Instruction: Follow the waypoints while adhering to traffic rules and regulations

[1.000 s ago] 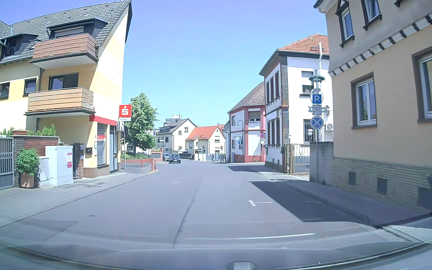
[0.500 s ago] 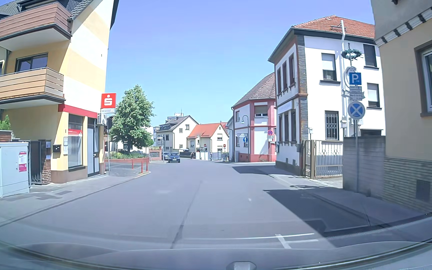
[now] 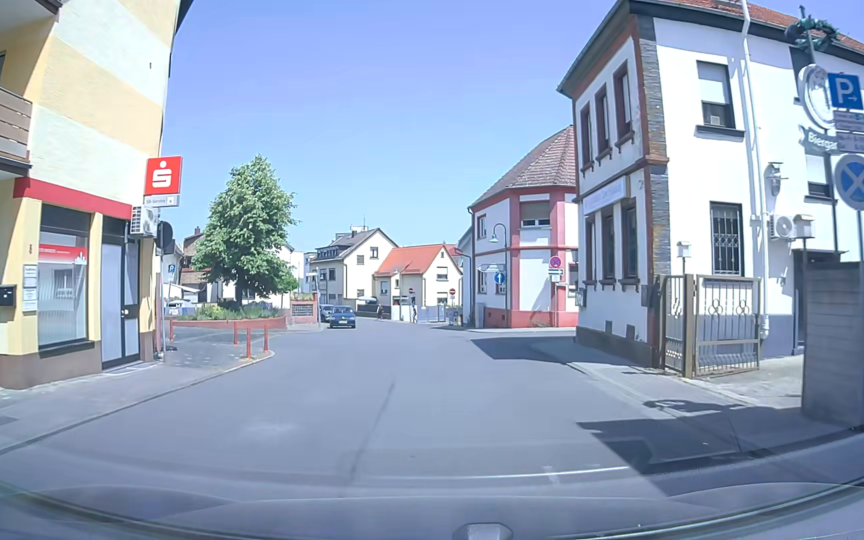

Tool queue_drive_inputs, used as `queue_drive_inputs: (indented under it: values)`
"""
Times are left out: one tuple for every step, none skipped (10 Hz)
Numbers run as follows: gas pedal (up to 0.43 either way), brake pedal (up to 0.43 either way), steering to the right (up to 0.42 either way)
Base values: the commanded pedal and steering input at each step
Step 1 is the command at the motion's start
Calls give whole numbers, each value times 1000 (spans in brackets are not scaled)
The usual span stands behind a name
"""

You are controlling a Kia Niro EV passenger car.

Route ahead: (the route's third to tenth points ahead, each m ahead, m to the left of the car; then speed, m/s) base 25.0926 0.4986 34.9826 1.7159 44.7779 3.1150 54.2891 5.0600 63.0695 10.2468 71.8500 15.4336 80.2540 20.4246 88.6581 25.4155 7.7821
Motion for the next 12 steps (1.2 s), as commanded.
queue_drive_inputs:
  values:
    - [0,0,-3]
    - [0,0,-3]
    - [0,0,-3]
    - [0,0,-4]
    - [0,0,-4]
    - [0,0,-6]
    - [0,0,-6]
    - [0,0,-6]
    - [0,6,-8]
    - [0,12,-9]
    - [0,24,-11]
    - [0,30,-13]
